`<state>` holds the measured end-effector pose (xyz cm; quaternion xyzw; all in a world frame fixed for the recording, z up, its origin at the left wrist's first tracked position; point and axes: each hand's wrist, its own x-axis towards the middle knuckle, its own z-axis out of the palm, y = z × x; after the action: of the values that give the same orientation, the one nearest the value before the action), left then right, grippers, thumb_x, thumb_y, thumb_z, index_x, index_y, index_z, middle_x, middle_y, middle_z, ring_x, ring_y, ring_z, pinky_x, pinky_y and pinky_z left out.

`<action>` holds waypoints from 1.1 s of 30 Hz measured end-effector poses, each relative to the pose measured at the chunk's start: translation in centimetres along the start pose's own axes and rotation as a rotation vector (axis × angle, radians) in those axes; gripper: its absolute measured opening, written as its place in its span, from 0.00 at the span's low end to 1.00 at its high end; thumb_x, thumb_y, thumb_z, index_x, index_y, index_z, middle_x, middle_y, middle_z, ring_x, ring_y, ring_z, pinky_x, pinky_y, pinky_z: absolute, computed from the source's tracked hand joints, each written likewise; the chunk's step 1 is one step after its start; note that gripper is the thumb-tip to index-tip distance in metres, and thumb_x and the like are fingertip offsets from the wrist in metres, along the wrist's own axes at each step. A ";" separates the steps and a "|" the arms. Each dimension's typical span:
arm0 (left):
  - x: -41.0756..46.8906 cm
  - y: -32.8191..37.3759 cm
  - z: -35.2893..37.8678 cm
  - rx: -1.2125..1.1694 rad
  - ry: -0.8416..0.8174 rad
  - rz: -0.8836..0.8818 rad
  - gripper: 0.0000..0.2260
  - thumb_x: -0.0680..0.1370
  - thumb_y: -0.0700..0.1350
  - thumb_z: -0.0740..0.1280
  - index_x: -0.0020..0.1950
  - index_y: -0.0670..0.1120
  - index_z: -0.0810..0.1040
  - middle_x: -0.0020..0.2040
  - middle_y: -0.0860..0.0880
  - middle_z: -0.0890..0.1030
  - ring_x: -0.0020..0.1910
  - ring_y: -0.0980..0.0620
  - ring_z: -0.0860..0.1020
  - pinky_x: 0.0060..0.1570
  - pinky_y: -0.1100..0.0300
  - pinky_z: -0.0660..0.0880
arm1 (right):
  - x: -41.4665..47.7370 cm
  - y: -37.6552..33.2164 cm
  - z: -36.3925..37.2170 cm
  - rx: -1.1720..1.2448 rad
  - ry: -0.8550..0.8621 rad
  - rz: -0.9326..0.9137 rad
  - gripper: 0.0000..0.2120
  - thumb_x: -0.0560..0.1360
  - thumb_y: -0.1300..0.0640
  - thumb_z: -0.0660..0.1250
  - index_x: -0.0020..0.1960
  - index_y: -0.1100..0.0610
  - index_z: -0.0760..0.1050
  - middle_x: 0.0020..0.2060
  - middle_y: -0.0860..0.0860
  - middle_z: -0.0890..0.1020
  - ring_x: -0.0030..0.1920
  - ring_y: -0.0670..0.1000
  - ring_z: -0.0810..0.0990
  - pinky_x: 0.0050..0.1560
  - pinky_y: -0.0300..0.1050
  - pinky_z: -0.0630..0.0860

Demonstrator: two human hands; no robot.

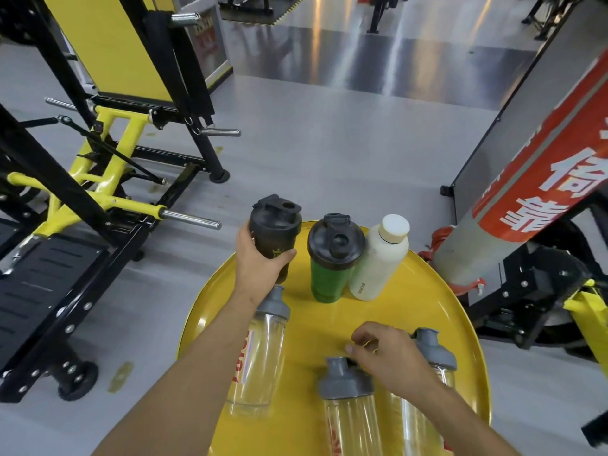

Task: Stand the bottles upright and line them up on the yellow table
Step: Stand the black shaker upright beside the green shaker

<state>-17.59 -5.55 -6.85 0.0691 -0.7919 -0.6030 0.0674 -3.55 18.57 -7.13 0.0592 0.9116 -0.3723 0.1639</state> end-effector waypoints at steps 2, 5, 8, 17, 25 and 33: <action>-0.1 -0.6 0.1 0.010 0.011 -0.010 0.43 0.61 0.49 0.84 0.70 0.57 0.65 0.67 0.50 0.72 0.66 0.51 0.73 0.64 0.55 0.75 | 0.1 0.0 0.0 0.036 0.003 0.002 0.06 0.73 0.47 0.74 0.46 0.49 0.82 0.40 0.46 0.86 0.41 0.44 0.84 0.46 0.44 0.80; -0.3 -0.9 0.0 -0.016 -0.003 -0.036 0.42 0.63 0.46 0.84 0.71 0.53 0.65 0.66 0.49 0.73 0.64 0.52 0.73 0.58 0.65 0.74 | 0.3 0.1 0.0 0.061 0.001 0.001 0.06 0.73 0.47 0.73 0.46 0.49 0.82 0.40 0.46 0.86 0.40 0.45 0.84 0.46 0.45 0.81; -0.6 -0.9 -0.3 -0.011 -0.029 -0.061 0.41 0.63 0.42 0.84 0.68 0.53 0.64 0.63 0.51 0.74 0.61 0.53 0.74 0.53 0.69 0.73 | 0.6 0.0 0.2 0.063 -0.009 -0.009 0.06 0.73 0.47 0.73 0.47 0.49 0.82 0.41 0.44 0.85 0.41 0.44 0.84 0.47 0.46 0.81; -1.8 -1.2 -1.2 0.038 -0.117 -0.091 0.42 0.61 0.40 0.84 0.67 0.50 0.65 0.61 0.52 0.77 0.59 0.55 0.77 0.47 0.74 0.75 | 1.2 -0.5 0.7 0.057 -0.030 -0.027 0.07 0.74 0.47 0.73 0.47 0.48 0.82 0.42 0.45 0.85 0.39 0.45 0.84 0.47 0.47 0.81; -3.3 -1.5 -1.6 0.074 -0.181 -0.074 0.46 0.58 0.44 0.86 0.69 0.51 0.65 0.65 0.50 0.76 0.63 0.52 0.76 0.61 0.56 0.77 | 0.9 -0.9 0.6 0.066 -0.033 -0.049 0.06 0.74 0.48 0.73 0.47 0.49 0.82 0.42 0.44 0.85 0.41 0.46 0.83 0.45 0.43 0.79; -4.1 -1.1 -2.0 0.081 -0.193 -0.086 0.44 0.61 0.39 0.85 0.70 0.50 0.65 0.65 0.51 0.77 0.63 0.54 0.76 0.56 0.68 0.74 | 0.3 -0.3 0.5 0.051 -0.033 -0.060 0.05 0.75 0.48 0.73 0.47 0.49 0.82 0.43 0.43 0.85 0.43 0.44 0.83 0.45 0.41 0.79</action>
<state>-13.19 -6.97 -7.46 0.0475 -0.8147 -0.5766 -0.0377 -3.80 18.06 -7.39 0.0296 0.9003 -0.4013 0.1661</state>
